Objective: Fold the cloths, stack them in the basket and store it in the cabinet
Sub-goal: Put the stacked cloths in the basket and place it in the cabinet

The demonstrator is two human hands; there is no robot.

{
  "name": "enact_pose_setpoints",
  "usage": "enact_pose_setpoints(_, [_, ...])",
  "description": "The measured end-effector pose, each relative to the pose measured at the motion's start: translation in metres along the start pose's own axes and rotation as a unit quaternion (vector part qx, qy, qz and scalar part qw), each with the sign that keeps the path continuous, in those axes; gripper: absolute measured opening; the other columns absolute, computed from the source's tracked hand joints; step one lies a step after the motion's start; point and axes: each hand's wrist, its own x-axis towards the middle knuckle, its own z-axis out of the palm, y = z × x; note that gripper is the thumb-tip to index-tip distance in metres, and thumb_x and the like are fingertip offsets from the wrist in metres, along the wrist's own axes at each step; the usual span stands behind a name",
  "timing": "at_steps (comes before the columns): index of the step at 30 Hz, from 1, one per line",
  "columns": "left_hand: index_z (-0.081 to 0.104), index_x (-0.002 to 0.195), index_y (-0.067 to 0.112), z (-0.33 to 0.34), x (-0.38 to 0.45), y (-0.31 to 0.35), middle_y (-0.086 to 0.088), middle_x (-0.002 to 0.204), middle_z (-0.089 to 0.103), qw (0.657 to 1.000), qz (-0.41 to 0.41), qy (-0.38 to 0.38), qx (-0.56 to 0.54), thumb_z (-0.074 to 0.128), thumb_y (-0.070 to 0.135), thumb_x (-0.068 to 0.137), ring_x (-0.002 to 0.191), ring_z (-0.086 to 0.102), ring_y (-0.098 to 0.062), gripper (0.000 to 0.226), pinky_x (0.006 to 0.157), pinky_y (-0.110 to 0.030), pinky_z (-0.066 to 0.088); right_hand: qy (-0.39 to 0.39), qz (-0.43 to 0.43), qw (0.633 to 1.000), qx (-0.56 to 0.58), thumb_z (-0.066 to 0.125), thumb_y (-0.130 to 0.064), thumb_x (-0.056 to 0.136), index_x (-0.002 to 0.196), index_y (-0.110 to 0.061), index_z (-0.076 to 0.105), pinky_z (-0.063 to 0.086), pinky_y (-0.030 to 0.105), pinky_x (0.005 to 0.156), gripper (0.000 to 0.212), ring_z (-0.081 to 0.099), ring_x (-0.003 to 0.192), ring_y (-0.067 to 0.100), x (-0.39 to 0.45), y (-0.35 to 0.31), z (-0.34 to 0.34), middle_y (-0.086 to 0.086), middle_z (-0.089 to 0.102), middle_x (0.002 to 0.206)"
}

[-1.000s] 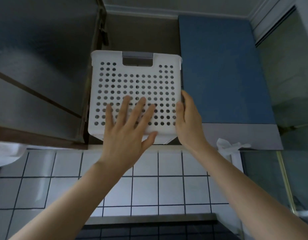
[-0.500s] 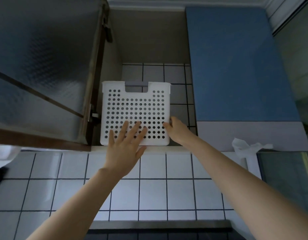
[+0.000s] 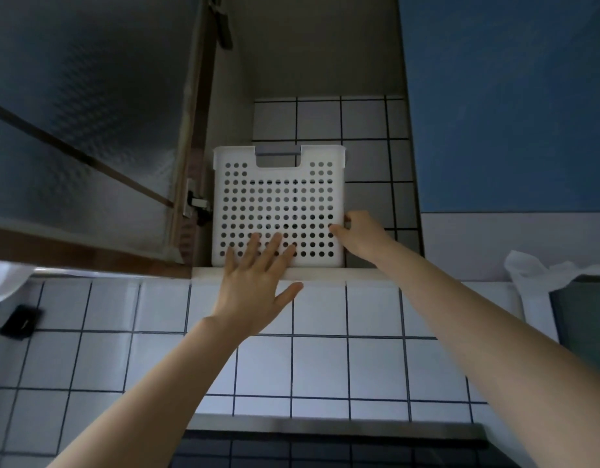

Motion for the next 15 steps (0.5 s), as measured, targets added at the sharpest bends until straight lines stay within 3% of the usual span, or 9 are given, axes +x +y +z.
enact_pose_setpoints(5, [0.009, 0.150, 0.035, -0.017, 0.005, 0.003, 0.007, 0.160, -0.001, 0.998, -0.022, -0.060, -0.018, 0.016, 0.067, 0.091, 0.147, -0.004, -0.024, 0.068, 0.115, -0.060, 0.005, -0.009, -0.008, 1.000, -0.016, 0.047, -0.021, 0.098, 0.130, -0.012, 0.050, 0.045, 0.028, 0.083, 0.034, 0.058, 0.112, 0.022, -0.004, 0.000, 0.003, 0.007, 0.059, 0.129])
enact_pose_setpoints(7, [0.012, 0.150, 0.034, -0.036, 0.003, 0.004, 0.007, 0.160, 0.006, 0.993, -0.034, -0.077, -0.082, 0.025, 0.062, 0.093, 0.148, 0.001, -0.019, 0.064, 0.115, -0.059, 0.003, -0.022, -0.005, 0.999, -0.031, 0.049, -0.022, 0.097, 0.133, -0.011, 0.046, 0.045, 0.027, 0.083, 0.038, 0.058, 0.112, 0.022, -0.012, -0.007, 0.002, 0.007, 0.058, 0.130])
enact_pose_setpoints(9, [0.013, 0.150, 0.034, -0.053, -0.017, 0.002, 0.004, 0.159, 0.016, 0.977, -0.059, -0.029, -0.205, 0.031, 0.055, 0.095, 0.147, 0.007, -0.014, 0.061, 0.118, -0.050, 0.005, 0.011, -0.032, 0.999, -0.028, 0.048, -0.024, 0.097, 0.133, -0.010, 0.042, 0.049, 0.025, 0.079, 0.040, 0.059, 0.105, 0.020, -0.033, -0.019, -0.001, 0.008, 0.058, 0.127])
enact_pose_setpoints(11, [0.021, 0.146, 0.038, -0.065, -0.056, 0.001, 0.006, 0.155, 0.027, 0.949, -0.088, 0.065, -0.296, 0.034, 0.051, 0.097, 0.142, 0.022, -0.011, 0.053, 0.115, -0.036, 0.023, 0.057, -0.109, 0.992, -0.013, 0.046, -0.024, 0.098, 0.140, -0.012, 0.035, 0.048, 0.024, 0.086, 0.045, 0.056, 0.110, 0.016, -0.068, -0.028, -0.002, 0.005, 0.054, 0.132])
enact_pose_setpoints(13, [0.038, 0.137, 0.041, -0.068, -0.100, 0.002, 0.015, 0.143, 0.043, 0.918, -0.124, 0.139, -0.349, 0.036, 0.049, 0.096, 0.130, 0.040, -0.002, 0.041, 0.102, -0.026, 0.038, 0.071, -0.184, 0.980, -0.010, 0.044, -0.025, 0.098, 0.142, -0.018, 0.032, 0.039, 0.023, 0.099, 0.046, 0.045, 0.124, 0.009, -0.107, -0.034, -0.002, -0.003, 0.045, 0.141])
enact_pose_setpoints(15, [0.050, 0.122, 0.045, -0.068, -0.135, -0.002, 0.024, 0.125, 0.055, 0.899, -0.149, 0.181, -0.370, 0.041, 0.044, 0.095, 0.115, 0.050, 0.007, 0.028, 0.089, -0.016, 0.043, 0.054, -0.215, 0.975, 0.011, 0.043, -0.028, 0.098, 0.142, -0.021, 0.034, 0.033, 0.023, 0.108, 0.045, 0.036, 0.131, 0.003, -0.137, -0.035, 0.001, -0.009, 0.040, 0.145])
